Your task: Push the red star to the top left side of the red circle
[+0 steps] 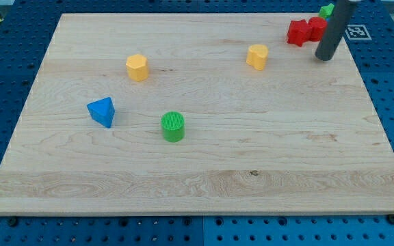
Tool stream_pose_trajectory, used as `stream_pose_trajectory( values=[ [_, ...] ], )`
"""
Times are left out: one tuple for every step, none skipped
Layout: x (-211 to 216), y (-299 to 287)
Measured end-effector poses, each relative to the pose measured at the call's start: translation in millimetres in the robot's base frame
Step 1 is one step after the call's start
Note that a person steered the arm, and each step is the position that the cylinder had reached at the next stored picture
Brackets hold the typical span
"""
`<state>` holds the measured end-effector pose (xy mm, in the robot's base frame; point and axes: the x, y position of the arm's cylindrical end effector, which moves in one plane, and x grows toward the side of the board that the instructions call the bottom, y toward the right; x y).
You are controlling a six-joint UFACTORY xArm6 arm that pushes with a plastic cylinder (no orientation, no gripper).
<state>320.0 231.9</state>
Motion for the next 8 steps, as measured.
stream_pose_trajectory(
  values=[
    [-20,-24],
    [-26,-42],
    [-26,-47],
    [-20,-25],
    [-20,-14],
    [-22,-24],
    [-32,-28],
    [-36,-28]
  ],
)
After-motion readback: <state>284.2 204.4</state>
